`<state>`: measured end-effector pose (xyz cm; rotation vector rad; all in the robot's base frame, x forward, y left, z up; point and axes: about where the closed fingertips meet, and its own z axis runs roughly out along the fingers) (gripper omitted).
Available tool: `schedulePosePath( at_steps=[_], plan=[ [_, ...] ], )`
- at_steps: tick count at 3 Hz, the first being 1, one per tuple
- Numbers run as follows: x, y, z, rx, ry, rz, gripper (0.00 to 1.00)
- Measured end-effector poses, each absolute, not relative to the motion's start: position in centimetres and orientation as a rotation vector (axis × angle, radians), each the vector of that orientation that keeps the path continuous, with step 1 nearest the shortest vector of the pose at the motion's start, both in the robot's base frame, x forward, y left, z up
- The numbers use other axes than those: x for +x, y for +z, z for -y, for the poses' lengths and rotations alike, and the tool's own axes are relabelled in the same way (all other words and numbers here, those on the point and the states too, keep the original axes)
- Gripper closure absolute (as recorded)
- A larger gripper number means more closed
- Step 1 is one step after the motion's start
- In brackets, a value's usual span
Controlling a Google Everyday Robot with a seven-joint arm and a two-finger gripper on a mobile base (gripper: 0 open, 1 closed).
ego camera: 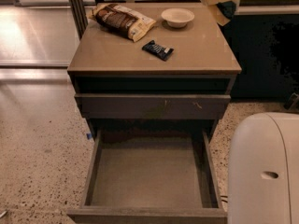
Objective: Pick sponge from middle drawer and place on counter
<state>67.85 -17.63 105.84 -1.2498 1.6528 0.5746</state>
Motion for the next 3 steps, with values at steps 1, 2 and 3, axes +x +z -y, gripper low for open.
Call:
schedulePosePath(
  at_steps=[1, 2, 3],
  plan=[
    [68.9, 104.1, 15.1, -1.371, 0.514, -1.661, 1.0],
    [71.1, 101.6, 17.0, -1.353, 0.398, -1.772, 1.0],
    [73.0, 99.5, 18.6, -1.303, 0.348, -1.841, 1.0]
  ],
)
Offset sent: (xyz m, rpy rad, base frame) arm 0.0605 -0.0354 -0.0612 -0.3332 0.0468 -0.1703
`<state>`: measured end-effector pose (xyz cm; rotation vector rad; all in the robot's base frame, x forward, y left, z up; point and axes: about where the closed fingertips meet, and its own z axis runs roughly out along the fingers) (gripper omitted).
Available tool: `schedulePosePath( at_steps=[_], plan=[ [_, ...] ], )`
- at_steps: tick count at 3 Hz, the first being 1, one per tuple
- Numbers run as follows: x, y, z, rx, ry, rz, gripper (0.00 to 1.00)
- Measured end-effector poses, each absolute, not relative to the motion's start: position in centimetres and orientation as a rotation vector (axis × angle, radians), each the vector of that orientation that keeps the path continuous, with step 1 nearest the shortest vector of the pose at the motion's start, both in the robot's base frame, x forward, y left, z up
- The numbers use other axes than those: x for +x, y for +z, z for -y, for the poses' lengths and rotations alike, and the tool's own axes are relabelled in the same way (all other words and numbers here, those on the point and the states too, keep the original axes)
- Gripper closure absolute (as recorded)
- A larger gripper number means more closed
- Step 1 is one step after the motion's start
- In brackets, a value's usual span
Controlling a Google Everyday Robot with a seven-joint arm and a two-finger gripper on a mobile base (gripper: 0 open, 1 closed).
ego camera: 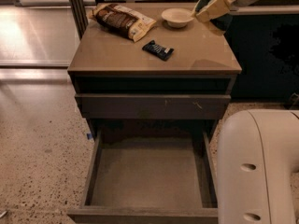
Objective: Pick sponge from middle drawer and place on counter
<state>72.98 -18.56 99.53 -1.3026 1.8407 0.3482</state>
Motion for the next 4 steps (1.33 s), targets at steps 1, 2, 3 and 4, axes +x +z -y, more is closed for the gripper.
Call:
schedulePosePath(
  at_steps=[1, 2, 3, 4],
  plan=[
    [73.0, 99.5, 18.6, -1.303, 0.348, -1.841, 1.0],
    [74.3, 98.7, 18.2, -1.284, 0.329, -1.863, 1.0],
    [76.9, 97.3, 16.6, -1.271, 0.341, -1.805, 1.0],
    [77.9, 94.4, 16.2, -1.263, 0.414, -1.797, 1.0]
  ],
)
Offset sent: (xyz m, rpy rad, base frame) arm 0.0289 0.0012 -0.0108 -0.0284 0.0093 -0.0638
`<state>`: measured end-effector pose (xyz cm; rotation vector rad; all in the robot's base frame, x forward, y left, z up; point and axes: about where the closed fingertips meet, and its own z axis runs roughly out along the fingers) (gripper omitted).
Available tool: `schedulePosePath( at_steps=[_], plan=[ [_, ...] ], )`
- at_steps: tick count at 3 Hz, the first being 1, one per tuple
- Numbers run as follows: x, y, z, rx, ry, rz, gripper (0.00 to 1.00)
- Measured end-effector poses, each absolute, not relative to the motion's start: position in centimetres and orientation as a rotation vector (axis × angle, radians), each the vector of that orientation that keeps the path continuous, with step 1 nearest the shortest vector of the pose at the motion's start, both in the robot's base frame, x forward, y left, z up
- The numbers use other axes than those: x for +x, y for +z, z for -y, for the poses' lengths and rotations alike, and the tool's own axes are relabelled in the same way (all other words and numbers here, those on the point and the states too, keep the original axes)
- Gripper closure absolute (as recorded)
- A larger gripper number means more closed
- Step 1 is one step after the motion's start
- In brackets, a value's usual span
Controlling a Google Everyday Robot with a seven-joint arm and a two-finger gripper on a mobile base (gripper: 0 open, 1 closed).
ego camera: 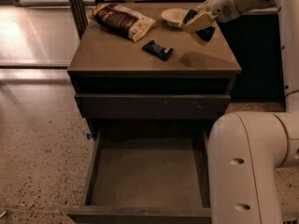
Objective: Pick sponge from middle drawer and place on counter
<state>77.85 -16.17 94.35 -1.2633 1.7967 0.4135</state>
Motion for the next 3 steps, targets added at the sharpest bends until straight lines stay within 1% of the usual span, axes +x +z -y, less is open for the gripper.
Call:
schedulePosePath(
  at_steps=[2, 3],
  plan=[
    [75.0, 86.5, 17.7, -1.372, 0.545, -1.986, 1.0],
    [76.9, 83.6, 16.6, -1.347, 0.544, -2.027, 1.0]
  ],
)
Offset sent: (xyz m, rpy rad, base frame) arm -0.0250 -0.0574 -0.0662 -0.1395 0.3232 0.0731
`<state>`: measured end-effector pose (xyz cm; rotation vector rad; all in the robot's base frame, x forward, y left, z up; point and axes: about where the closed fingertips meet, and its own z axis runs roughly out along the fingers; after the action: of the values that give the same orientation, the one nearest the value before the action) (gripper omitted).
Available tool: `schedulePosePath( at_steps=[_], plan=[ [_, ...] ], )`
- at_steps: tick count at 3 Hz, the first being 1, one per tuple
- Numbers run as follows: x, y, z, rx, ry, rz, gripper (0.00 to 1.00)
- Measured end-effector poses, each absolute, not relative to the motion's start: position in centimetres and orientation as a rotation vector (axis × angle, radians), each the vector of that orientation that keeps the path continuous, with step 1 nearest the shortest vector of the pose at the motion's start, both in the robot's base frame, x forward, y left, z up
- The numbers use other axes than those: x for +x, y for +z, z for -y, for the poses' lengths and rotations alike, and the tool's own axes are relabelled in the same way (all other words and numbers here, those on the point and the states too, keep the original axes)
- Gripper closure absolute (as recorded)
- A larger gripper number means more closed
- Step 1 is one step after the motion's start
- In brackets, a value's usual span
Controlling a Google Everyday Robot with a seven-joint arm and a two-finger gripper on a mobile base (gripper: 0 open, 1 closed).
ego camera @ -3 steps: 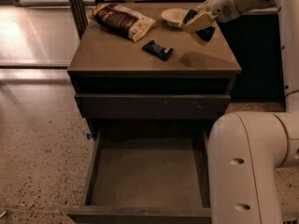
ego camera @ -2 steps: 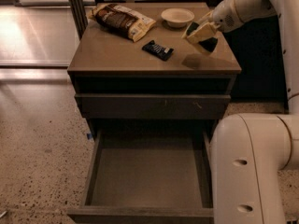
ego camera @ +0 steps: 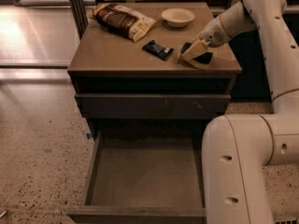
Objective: Pick sponge from middle drawer and place on counter
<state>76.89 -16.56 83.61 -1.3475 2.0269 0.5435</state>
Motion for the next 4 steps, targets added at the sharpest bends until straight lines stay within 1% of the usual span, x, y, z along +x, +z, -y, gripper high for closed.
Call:
schedulePosePath(
  at_steps=[1, 2, 4],
  plan=[
    [76.92, 83.56, 16.54, -1.347, 0.544, -2.027, 1.0],
    [76.92, 83.56, 16.54, -1.347, 0.544, -2.027, 0.81],
    [76.92, 83.56, 16.54, -1.347, 0.544, -2.027, 0.35]
  ],
)
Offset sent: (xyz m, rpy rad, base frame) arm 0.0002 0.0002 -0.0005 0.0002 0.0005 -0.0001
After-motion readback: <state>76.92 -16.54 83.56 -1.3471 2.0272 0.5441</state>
